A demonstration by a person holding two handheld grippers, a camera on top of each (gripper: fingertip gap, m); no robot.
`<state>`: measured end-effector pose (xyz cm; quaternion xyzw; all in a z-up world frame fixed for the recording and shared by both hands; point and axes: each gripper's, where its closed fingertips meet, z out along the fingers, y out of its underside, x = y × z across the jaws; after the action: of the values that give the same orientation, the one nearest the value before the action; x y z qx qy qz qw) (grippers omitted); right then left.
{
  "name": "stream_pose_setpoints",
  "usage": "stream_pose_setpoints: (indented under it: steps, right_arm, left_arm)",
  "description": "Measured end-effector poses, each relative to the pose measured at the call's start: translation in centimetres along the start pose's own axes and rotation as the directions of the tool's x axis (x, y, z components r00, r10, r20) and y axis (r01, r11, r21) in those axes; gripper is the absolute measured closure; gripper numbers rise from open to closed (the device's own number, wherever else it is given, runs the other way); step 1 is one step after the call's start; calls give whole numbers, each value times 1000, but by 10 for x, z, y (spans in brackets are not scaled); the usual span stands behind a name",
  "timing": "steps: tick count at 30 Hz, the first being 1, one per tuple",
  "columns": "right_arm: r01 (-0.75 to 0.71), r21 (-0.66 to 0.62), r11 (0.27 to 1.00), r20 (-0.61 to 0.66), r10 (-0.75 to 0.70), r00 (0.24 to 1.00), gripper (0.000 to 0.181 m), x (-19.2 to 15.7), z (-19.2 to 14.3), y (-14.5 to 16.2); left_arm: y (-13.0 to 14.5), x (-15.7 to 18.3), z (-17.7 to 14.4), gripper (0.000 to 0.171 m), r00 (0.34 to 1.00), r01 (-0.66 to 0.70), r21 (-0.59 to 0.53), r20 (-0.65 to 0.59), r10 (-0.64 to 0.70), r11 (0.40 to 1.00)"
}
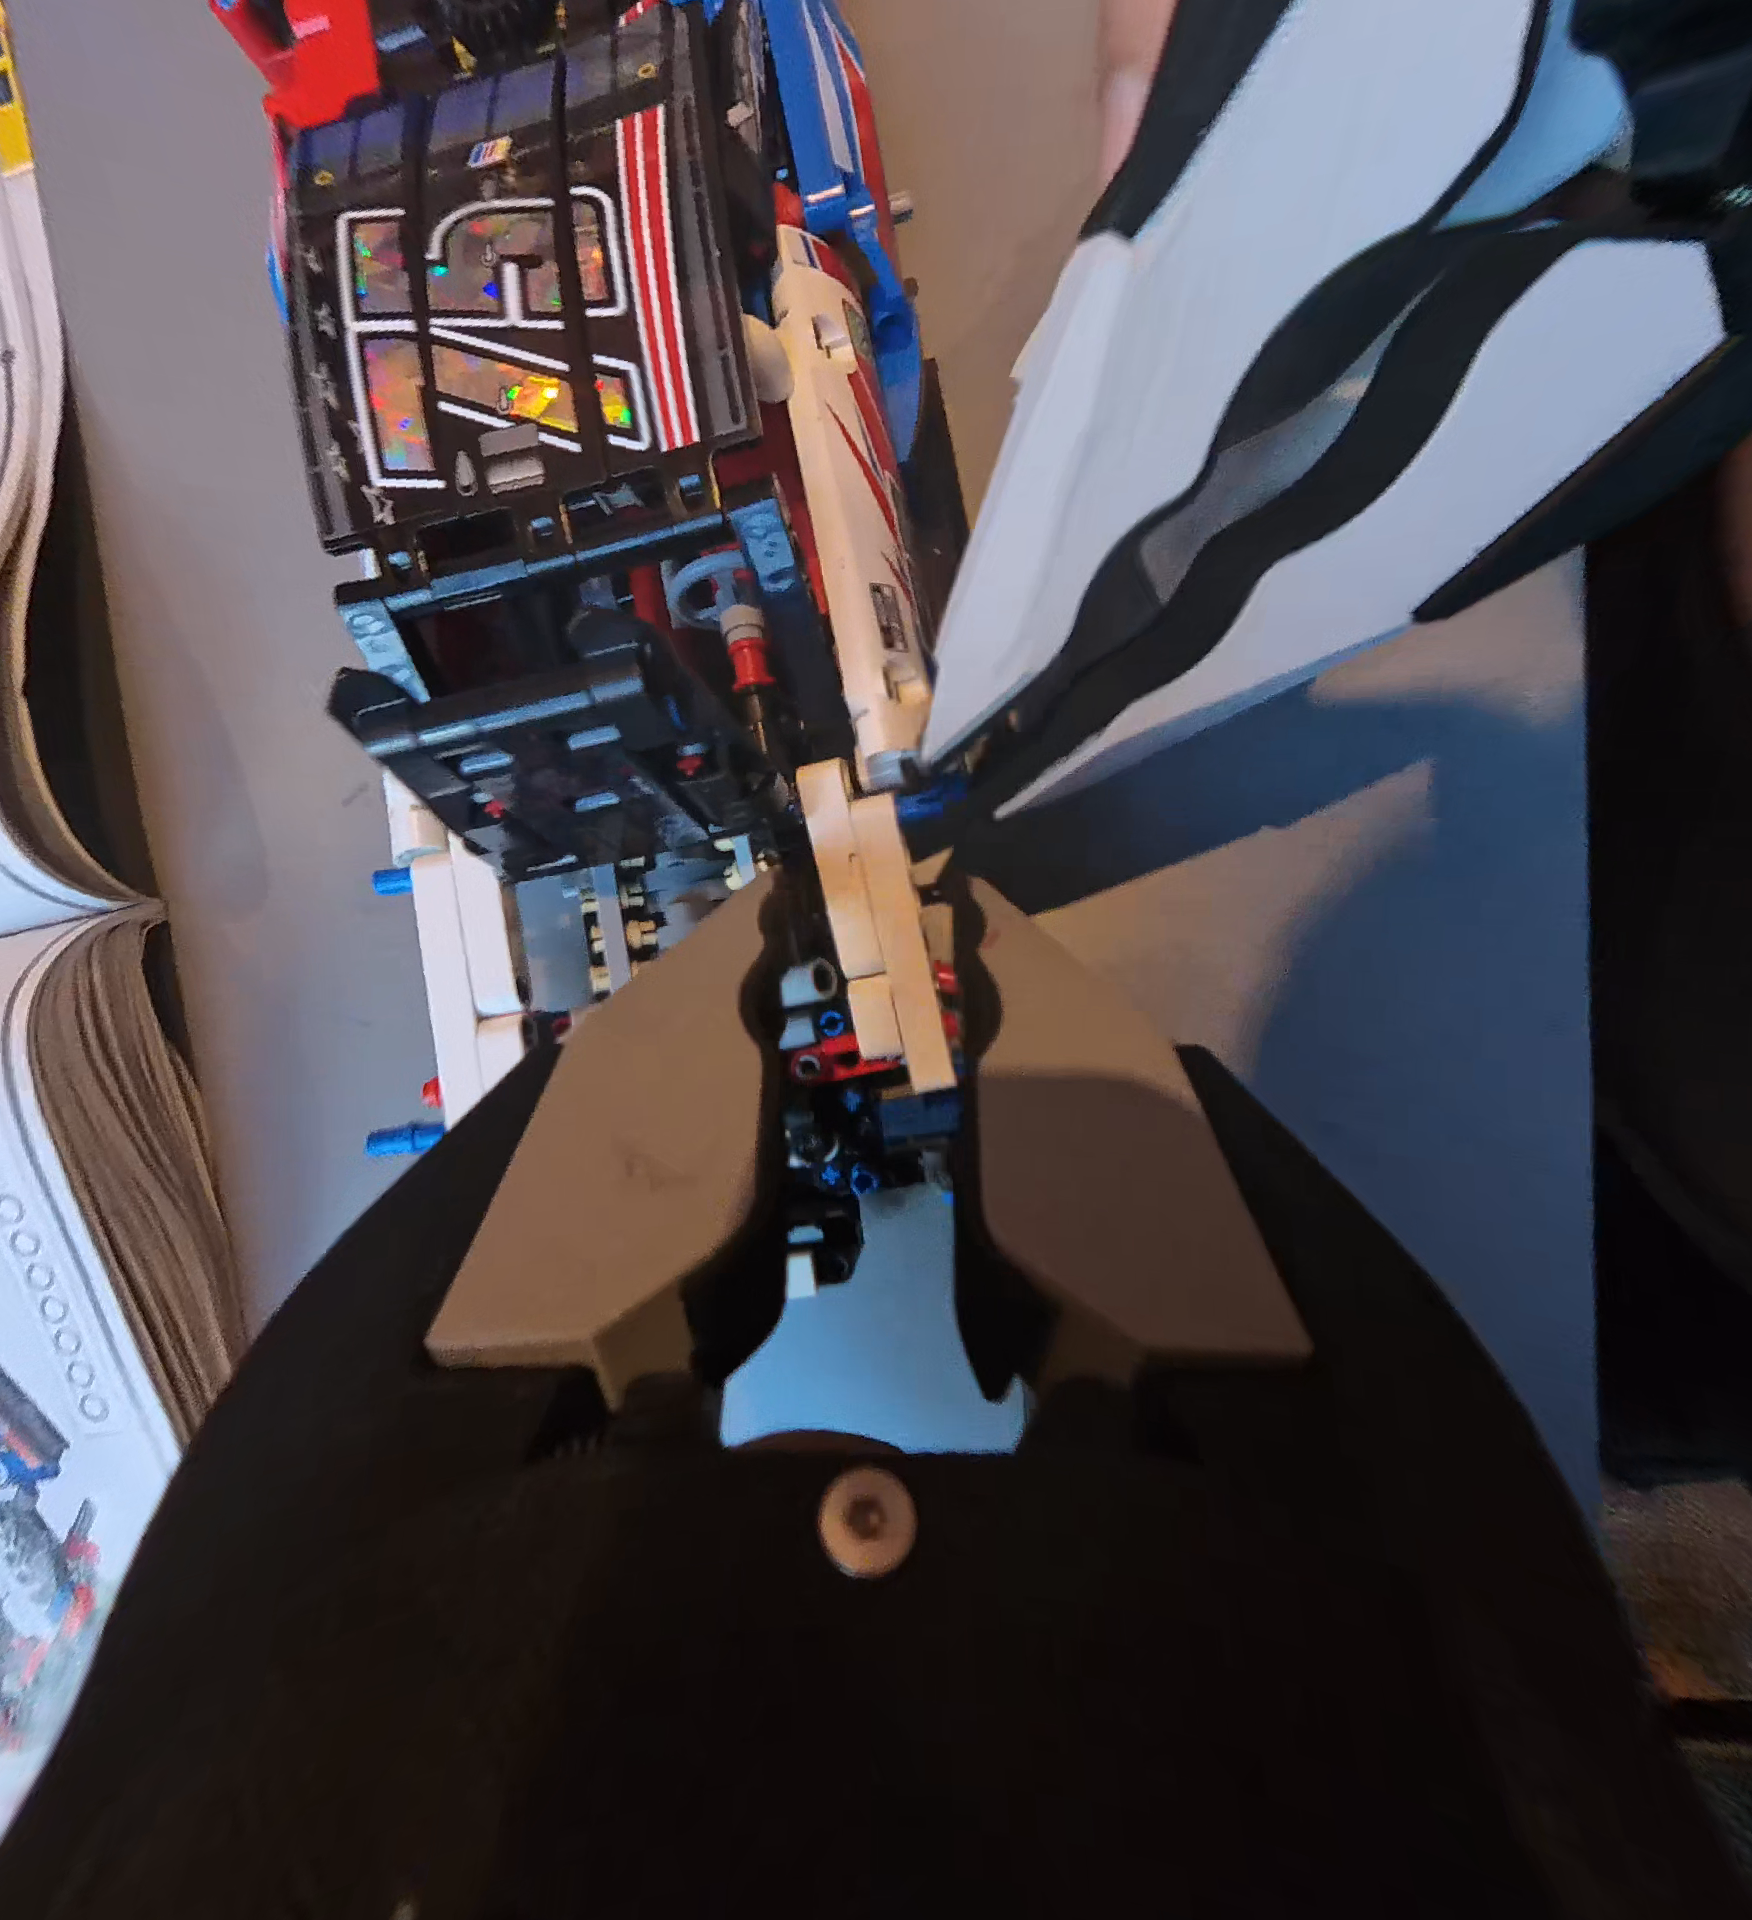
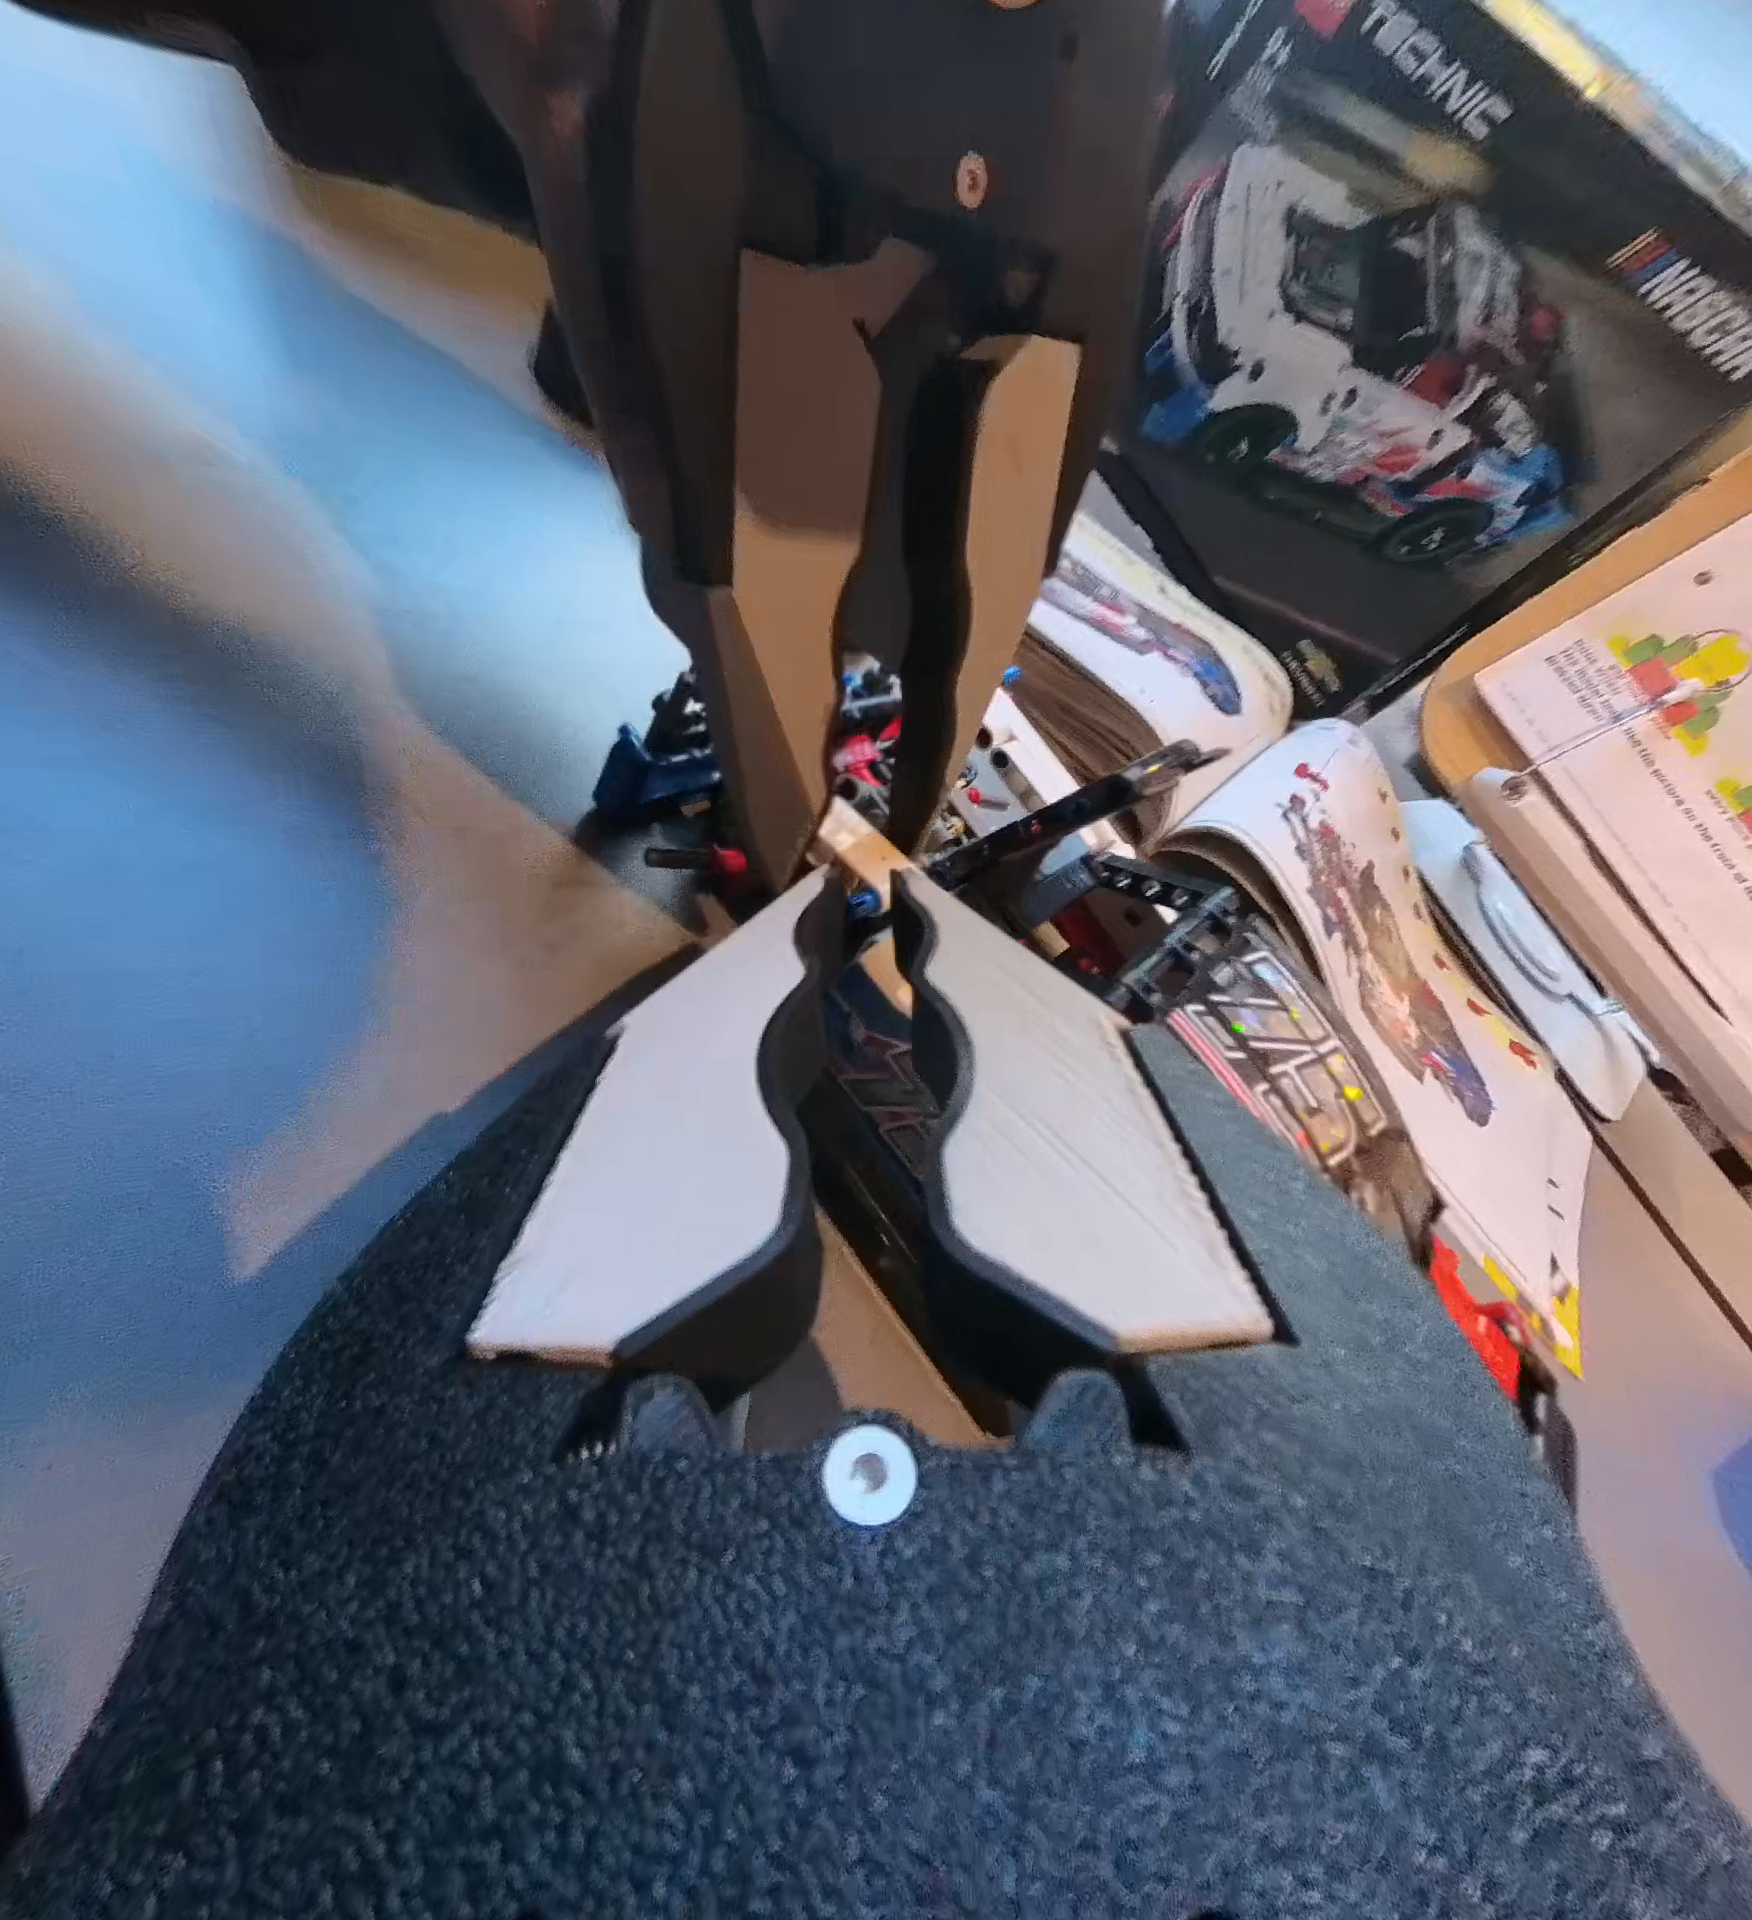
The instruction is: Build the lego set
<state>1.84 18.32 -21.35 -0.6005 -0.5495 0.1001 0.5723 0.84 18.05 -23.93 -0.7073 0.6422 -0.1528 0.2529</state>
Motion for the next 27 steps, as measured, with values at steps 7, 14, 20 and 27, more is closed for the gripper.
stream_pose_setpoints:
  steps: [7,14,20,27]
  right_arm:
    - [-107,53,993,-23,108,994,170,22,-18,1]
    - [-308,54,950,104,301,948,166,36,-29,3]
    - [-312,88,946,22,312,950,163,53,-28,11]
    - [-296,99,950,-47,302,952,163,73,-36,17]
  left_arm:
    - [13,-12,-50,96,974,184,32,130,-187,982]
    - [34,13,-45,127,890,417,118,146,-431,901]
    - [36,9,-23,124,835,527,131,105,-540,840]
    - [32,7,-21,118,831,512,131,173,-528,849]
